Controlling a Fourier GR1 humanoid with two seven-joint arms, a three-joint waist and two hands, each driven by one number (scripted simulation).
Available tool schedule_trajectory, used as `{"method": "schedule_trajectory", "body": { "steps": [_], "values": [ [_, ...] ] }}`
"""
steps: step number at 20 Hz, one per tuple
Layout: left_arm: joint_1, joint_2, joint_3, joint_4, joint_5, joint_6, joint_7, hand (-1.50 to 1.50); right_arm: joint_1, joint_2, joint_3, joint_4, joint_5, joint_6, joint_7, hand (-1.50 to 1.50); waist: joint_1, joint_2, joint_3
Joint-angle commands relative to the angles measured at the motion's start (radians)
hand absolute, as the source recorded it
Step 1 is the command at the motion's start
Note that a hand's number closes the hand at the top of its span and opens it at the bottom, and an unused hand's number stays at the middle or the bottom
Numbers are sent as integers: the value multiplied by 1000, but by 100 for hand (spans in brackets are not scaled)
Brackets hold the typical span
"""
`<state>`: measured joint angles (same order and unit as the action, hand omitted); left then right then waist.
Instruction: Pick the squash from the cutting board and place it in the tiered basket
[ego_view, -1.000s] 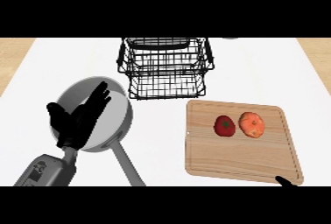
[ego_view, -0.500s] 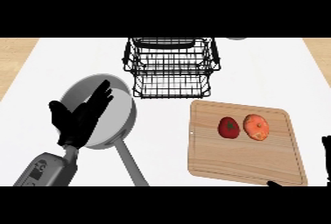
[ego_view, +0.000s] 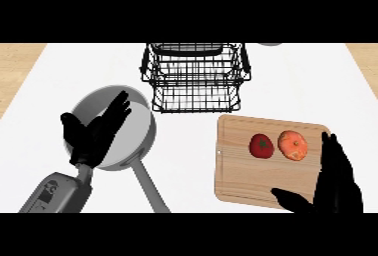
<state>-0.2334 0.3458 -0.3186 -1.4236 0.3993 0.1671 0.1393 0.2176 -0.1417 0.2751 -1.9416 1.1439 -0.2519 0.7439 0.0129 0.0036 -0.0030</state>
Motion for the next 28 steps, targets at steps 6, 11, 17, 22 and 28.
{"method": "schedule_trajectory", "body": {
  "steps": [6, 11, 17, 22, 28],
  "values": [
    [52, -23, 70, -9, -40, -66, -5, 0, -89, 123, 54, 144, 98, 72, 118, -150, -12, -4, 3],
    [25, -67, 85, -49, -95, -53, 74, 0, -160, 94, -64, 295, 50, 20, 53, -150, -13, -3, 3],
    [-5, -119, 139, 20, -141, -91, 54, 0, -64, 132, -7, 303, 140, -92, 68, -150, -16, -4, 3],
    [95, -116, 147, -79, -151, -132, 45, 0, -107, 132, -64, 374, 142, -162, 41, -150, -12, -4, 3],
    [76, -168, 181, -40, -213, -150, 42, 0, -116, 81, -123, 317, 54, -87, -20, -150, -15, -4, 3]
  ]
}}
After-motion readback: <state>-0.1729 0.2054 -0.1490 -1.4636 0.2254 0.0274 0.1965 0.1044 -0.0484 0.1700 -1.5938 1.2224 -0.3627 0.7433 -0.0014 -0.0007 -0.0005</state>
